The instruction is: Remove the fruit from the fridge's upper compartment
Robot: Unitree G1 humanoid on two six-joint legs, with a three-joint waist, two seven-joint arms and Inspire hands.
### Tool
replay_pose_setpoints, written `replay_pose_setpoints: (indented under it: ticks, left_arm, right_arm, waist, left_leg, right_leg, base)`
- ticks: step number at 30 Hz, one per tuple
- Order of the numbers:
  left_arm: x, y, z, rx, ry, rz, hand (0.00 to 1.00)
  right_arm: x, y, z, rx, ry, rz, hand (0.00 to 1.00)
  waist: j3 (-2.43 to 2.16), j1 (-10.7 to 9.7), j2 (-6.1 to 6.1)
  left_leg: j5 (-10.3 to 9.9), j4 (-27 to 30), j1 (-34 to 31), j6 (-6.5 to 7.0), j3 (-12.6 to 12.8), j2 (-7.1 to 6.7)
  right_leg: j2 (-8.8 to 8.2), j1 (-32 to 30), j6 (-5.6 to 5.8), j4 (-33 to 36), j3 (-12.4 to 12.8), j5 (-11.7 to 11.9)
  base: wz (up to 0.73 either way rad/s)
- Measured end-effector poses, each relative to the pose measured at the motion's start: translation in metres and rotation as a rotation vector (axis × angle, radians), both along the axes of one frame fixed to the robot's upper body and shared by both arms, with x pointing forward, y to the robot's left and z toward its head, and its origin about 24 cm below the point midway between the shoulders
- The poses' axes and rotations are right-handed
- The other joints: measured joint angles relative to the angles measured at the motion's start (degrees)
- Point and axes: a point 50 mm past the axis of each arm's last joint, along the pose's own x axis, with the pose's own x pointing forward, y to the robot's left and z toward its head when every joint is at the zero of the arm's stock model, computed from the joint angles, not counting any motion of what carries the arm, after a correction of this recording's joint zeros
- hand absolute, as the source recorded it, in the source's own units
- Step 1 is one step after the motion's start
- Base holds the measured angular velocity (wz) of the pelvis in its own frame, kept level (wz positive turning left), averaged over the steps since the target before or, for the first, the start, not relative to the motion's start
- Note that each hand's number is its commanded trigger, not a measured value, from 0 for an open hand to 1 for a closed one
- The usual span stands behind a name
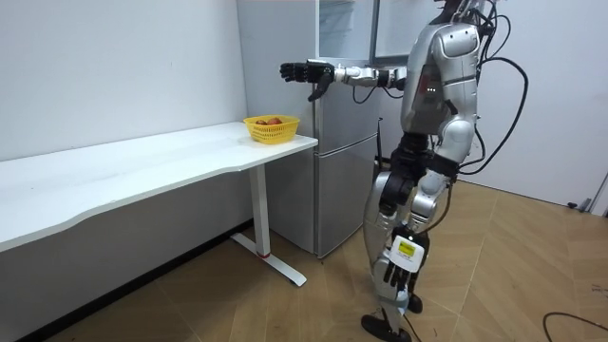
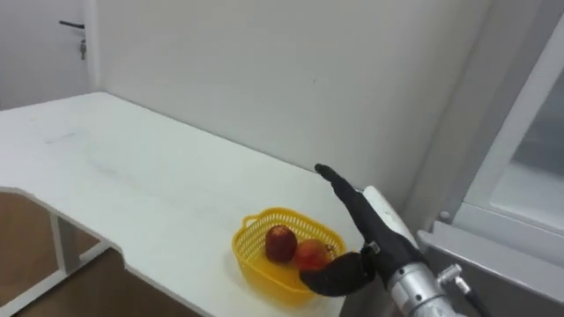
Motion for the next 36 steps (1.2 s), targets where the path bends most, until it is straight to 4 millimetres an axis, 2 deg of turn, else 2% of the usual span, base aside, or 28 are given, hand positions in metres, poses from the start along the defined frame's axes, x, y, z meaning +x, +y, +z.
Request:
replay_pose_setpoints:
  ticks: [2, 3, 4, 5, 7, 8, 10, 12, 18, 22, 28, 36]
  left_arm:
    - [-0.004, -0.010, -0.003, -0.025, 0.000, 0.010, 0.00]
    - [-0.004, -0.013, -0.004, -0.031, -0.001, 0.013, 0.00]
    - [-0.005, -0.017, -0.005, -0.044, -0.006, 0.016, 0.00]
    - [-0.004, -0.021, -0.006, -0.057, -0.017, 0.028, 0.00]
    - [-0.004, -0.025, -0.007, -0.069, -0.035, 0.038, 0.00]
    - [-0.006, -0.027, -0.007, -0.072, -0.039, 0.047, 0.00]
    - [-0.007, -0.028, -0.007, -0.071, -0.044, 0.058, 0.00]
    - [-0.008, -0.029, -0.007, -0.066, -0.047, 0.058, 0.00]
    - [-0.001, -0.030, -0.010, -0.076, -0.065, 0.068, 0.00]
    - [0.002, -0.030, -0.010, -0.083, -0.077, 0.065, 0.00]
    - [0.002, -0.031, -0.011, -0.088, -0.081, 0.061, 0.00]
    - [0.006, -0.036, -0.012, -0.097, -0.082, 0.027, 0.00]
  right_arm:
    - [-0.010, 0.012, 0.000, 0.020, -0.049, 0.014, 0.00]
    - [-0.013, 0.014, -0.001, 0.032, -0.052, 0.018, 0.00]
    - [-0.019, 0.017, -0.005, 0.059, -0.048, 0.025, 0.00]
    - [-0.026, 0.019, -0.010, 0.083, -0.039, 0.029, 0.00]
    - [-0.031, 0.021, -0.015, 0.111, -0.026, 0.029, 0.00]
    - [-0.033, 0.021, -0.015, 0.119, -0.023, 0.027, 0.00]
    - [-0.038, 0.024, -0.011, 0.126, -0.045, 0.036, 0.00]
    - [-0.042, 0.029, -0.007, 0.123, -0.073, 0.044, 0.00]
    - [-0.059, 0.035, 0.001, 0.165, -0.142, 0.047, 0.00]
    - [-0.061, 0.036, 0.010, 0.203, -0.200, 0.053, 0.00]
    - [-0.062, 0.030, 0.021, 0.258, -0.254, 0.017, 0.00]
    - [-0.063, 0.028, 0.022, 0.272, -0.272, -0.010, 0.00]
  waist:
    - [-0.19, -1.90, 1.74]
    - [-0.27, -2.51, 2.11]
    - [-0.22, -2.97, 3.12]
    - [-0.55, -3.08, 3.99]
    - [-0.55, -3.88, 4.97]
    - [-0.76, -4.66, 5.39]
    - [-0.93, -5.10, 5.68]
    - [-0.90, -5.68, 5.78]
    - [-0.71, -7.14, 6.31]
    - [-0.46, -9.04, 7.48]
    - [-0.61, -9.81, 9.20]
    - [-0.73, -11.43, 9.15]
  left_leg:
    - [-0.06, 0.04, 0.16, 0.10, 0.79, 0.06]
    - [-0.07, 0.04, 0.34, 0.13, 1.00, 0.08]
    - [-0.13, -0.11, 1.03, 0.21, 1.59, 0.26]
    - [-0.18, -0.41, 1.30, 0.27, 2.17, 0.63]
    - [-0.17, -1.02, 1.92, 0.28, 2.80, 0.66]
    - [-0.17, -1.16, 1.92, 0.28, 3.42, 0.66]
    - [-0.14, -1.60, 1.93, 0.23, 4.59, 0.75]
    - [-0.08, -1.76, 1.99, 0.15, 5.21, 0.90]
    - [-0.09, -1.80, 2.03, 0.18, 6.01, 0.88]
    - [-0.14, -2.34, 2.02, 0.24, 6.31, 1.30]
    - [-0.14, -3.07, 2.00, 0.23, 7.17, 1.45]
    - [-0.06, -3.08, 1.90, 0.09, 8.46, 1.57]
  right_leg:
    - [0.22, -0.14, 0.08, 0.00, 0.95, 0.07]
    - [0.22, -0.12, 0.11, -0.01, 1.39, 0.10]
    - [0.21, -0.07, 0.14, 0.02, 1.75, 0.12]
    - [0.16, -0.14, 0.14, 0.05, 2.50, 0.12]
    - [0.10, -0.21, 0.14, 0.24, 3.12, 0.12]
    - [0.16, -0.50, 0.14, 0.28, 3.49, 0.12]
    - [0.60, -1.16, 0.08, 0.56, 4.75, 0.15]
    - [0.80, -1.81, 0.00, 0.68, 5.86, 0.19]
    - [0.89, -2.18, 0.12, 0.56, 6.37, 0.27]
    - [0.90, -2.16, 0.14, 0.59, 6.46, 0.31]
    - [1.18, -2.88, 0.12, 0.98, 7.36, 0.31]
    - [1.65, -3.67, -0.11, 0.97, 8.61, 0.45]
  base:
    - [-0.14]
    - [-0.18]
    - [-0.21]
    - [-0.23]
    - [-0.24]
    - [-0.24]
    - [-0.31]
    - [-0.24]
    - [-0.07]
    - [-0.03]
    - [-0.08]
    - [-0.08]
